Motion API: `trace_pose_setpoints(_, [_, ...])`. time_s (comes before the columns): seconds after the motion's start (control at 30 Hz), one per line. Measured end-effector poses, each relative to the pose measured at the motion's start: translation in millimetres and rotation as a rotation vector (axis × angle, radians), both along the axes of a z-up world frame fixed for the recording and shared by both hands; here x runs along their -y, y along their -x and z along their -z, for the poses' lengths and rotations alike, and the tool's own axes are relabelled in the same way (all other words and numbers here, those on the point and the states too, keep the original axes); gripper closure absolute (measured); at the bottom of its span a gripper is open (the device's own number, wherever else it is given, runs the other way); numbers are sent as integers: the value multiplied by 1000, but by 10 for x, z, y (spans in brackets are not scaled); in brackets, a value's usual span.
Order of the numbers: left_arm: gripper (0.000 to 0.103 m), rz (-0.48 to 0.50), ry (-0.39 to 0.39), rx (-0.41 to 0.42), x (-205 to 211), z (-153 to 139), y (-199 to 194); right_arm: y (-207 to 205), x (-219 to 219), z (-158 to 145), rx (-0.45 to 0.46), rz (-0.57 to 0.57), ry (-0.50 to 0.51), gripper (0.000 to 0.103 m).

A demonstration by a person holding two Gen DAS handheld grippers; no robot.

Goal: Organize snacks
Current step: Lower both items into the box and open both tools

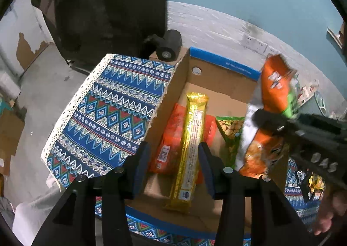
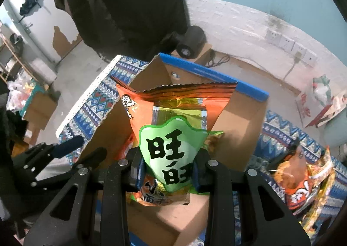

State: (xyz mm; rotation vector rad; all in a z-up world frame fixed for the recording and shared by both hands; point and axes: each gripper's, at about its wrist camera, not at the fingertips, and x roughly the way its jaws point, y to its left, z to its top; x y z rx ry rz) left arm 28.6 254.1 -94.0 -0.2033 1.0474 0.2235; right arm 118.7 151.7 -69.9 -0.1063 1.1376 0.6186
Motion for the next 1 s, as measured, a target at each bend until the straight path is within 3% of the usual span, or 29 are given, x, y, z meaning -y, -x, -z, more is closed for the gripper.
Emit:
trace_pose_setpoints(0.13, [55,4,4,4,-1,-25,14,-1,-59,90,-27,-15,24,69])
trace_pose_setpoints(0.2, [55,9,8,3,13,-37,15,-2,-38,109,-28,-3,30,51])
trace_pose_setpoints(0.27, [55,15,14,5,35,-54,12,-11,15,96,-21,19,29,42])
trace_pose_setpoints(0.37, [47,24,15,10,76,-74,8,-52,159,28,-15,59,15,36])
trace_pose_setpoints(0.7, [46,88,66,-8,399,-123,-24,-35,670,-181,20,147,31,29])
trace_pose_setpoints(0.83, [37,120,52,0,617,-171,-25,7,944,-253,30,181,52,28])
trace_pose_setpoints(1.0, [35,177,35,-6,950,-202,-18,68,1290,-319,46,219,75,28])
